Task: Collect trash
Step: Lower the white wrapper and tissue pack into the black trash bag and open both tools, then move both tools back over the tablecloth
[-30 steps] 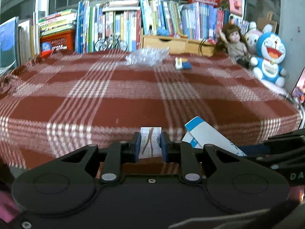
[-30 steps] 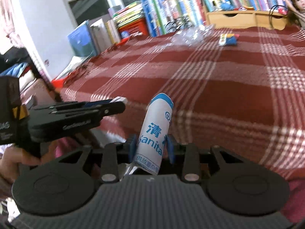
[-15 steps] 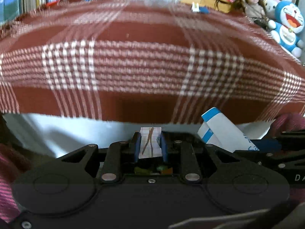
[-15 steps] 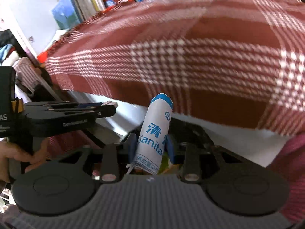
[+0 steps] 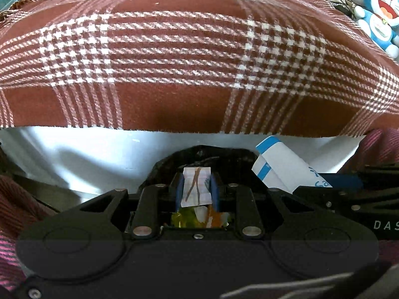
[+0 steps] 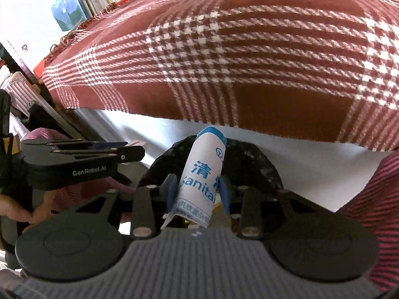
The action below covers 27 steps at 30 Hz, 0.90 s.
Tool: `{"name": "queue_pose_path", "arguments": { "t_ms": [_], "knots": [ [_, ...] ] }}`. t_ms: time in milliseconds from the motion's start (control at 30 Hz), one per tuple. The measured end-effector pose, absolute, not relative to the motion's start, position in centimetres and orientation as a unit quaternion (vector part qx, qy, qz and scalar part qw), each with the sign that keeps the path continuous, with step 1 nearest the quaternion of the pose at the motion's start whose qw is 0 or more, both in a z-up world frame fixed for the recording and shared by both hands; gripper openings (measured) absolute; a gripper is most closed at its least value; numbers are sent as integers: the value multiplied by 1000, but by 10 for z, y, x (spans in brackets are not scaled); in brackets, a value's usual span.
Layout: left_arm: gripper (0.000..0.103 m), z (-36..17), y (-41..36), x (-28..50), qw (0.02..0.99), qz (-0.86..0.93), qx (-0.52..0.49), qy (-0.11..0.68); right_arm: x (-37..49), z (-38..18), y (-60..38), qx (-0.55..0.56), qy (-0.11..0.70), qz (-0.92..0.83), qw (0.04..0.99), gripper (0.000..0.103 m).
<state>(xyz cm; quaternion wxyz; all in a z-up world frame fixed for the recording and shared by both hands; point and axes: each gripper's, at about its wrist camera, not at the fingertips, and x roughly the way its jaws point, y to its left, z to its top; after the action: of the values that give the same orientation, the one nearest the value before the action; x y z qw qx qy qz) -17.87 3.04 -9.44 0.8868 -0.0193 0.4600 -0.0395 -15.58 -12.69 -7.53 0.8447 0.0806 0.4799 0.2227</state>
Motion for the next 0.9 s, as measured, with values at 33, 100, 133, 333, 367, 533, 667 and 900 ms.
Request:
{"name": "queue_pose_path", "arguments": {
  "t_ms": [33, 100, 133, 333, 367, 533, 667, 900],
  "knots": [
    [21, -95, 30, -178, 887, -40, -18, 460, -155, -75, -126, 81, 480, 223, 845, 43],
    [22, -95, 30, -177, 887, -40, -17, 460, -154, -76, -125, 80, 479, 224, 845, 44],
    [22, -95, 30, -177, 887, -40, -17, 460, -154, -76, -125, 80, 479, 224, 845, 45],
    [33, -95, 28, -176, 885, -43, -19, 462, -152, -76, -124, 84, 479, 221, 845, 48],
    [40, -95, 28, -176, 886, -43, -18, 461, -153, -76, -125, 86, 479, 221, 845, 51],
    [55, -93, 28, -176, 889, -39, -10, 456, -151, -76, -127, 92, 478, 218, 846, 61],
    [66, -90, 29, -176, 892, -35, -7, 451, -151, -76, -127, 96, 475, 217, 847, 62],
    [75, -67, 29, -181, 904, -41, -4, 426, -151, -64, -129, 103, 461, 229, 851, 64]
  ]
}}
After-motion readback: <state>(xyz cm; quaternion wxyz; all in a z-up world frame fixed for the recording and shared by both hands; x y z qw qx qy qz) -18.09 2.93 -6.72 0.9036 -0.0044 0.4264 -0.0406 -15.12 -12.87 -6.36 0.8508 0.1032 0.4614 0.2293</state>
